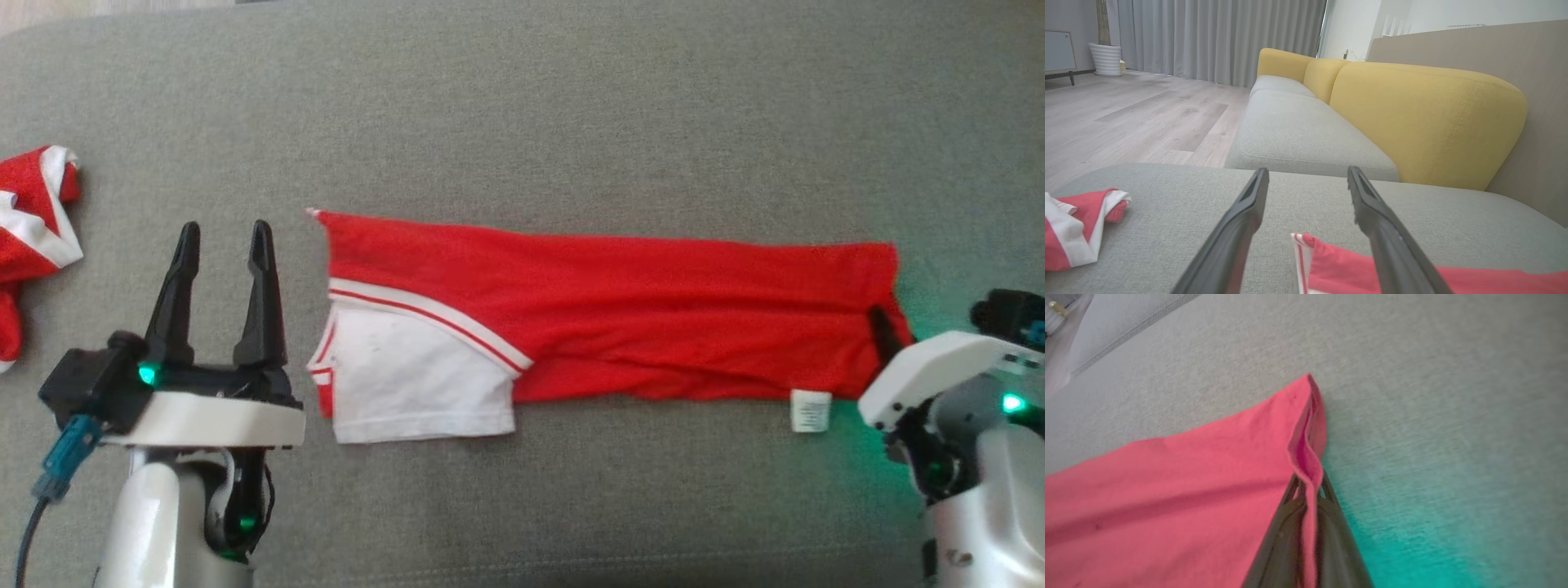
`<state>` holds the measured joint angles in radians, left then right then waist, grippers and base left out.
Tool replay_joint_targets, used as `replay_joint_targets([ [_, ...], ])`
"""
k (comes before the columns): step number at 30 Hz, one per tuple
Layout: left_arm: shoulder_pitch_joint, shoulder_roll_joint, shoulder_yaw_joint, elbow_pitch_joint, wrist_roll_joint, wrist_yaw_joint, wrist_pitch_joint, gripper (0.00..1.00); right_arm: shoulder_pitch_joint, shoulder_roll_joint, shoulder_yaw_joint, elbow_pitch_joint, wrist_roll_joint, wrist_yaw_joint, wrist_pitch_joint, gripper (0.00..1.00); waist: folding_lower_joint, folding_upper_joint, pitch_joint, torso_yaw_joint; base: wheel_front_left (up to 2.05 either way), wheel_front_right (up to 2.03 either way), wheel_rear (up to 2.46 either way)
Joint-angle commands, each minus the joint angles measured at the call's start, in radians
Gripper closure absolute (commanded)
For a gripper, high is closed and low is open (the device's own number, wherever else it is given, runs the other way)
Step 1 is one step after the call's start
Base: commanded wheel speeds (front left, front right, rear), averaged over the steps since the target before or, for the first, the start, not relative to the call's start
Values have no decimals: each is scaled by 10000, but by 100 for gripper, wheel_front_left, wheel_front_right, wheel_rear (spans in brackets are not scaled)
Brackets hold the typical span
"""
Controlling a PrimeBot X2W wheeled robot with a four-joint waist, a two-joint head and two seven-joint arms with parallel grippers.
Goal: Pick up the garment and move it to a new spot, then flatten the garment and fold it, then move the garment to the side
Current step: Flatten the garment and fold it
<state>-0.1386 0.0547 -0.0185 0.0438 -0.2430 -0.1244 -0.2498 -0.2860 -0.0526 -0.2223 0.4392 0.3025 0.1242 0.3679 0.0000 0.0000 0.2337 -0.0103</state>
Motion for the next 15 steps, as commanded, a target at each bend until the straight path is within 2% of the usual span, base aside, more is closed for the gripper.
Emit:
replay_joint_targets([
  [1, -431, 34, 366, -265, 101, -45, -120, 0, -234, -318, -83, -276, -130, 65, -169, 100, 0, 0, -57, -19, 0, 0, 0],
  [5, -399, 12, 368, -264, 99, -53, -120, 0, -462, -749, -758, -238, -793, 65, -530, 100, 0, 0, -174, -22, 0, 0, 0],
  [10, -355, -14, 368, -302, 31, -57, -120, 0, -883, -1303, -2023, -150, -2536, 65, -1072, 100, 0, 0, -327, 54, 0, 0, 0],
  [12, -335, -23, 395, -275, -26, -58, -120, 0, -1054, -1313, -2245, -74, -3028, 65, -1175, 100, 0, 0, -422, 95, 0, 0, 0],
  [15, -278, -33, 416, -202, -80, -59, -120, 0, -1156, -1099, -2063, -75, -3249, 65, -1106, 100, 0, 0, -627, 139, 0, 0, 0],
])
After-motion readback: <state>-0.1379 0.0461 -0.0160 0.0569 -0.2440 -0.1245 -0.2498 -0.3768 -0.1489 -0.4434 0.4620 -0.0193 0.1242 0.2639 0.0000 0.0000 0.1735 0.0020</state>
